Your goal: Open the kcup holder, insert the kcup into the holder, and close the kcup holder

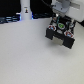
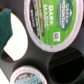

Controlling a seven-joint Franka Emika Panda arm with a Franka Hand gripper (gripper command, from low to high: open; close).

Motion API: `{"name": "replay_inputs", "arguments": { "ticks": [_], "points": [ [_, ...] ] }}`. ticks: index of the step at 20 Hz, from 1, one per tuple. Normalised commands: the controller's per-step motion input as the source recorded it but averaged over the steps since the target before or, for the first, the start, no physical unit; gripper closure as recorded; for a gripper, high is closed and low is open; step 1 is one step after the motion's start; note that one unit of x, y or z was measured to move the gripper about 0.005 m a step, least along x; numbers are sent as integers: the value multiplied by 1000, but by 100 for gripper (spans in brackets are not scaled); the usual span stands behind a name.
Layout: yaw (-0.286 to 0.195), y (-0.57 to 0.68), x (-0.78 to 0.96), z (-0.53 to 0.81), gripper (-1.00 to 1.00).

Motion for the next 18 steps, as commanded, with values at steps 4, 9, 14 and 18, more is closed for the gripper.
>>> {"name": "replay_inputs", "arguments": {
  "ticks": [4,9,14,18],
  "points": [
    [79,-246,289,601,-100],
    [68,-371,432,530,-100],
    [39,-454,552,366,-100],
    [35,-455,596,260,-100]
  ]
}}
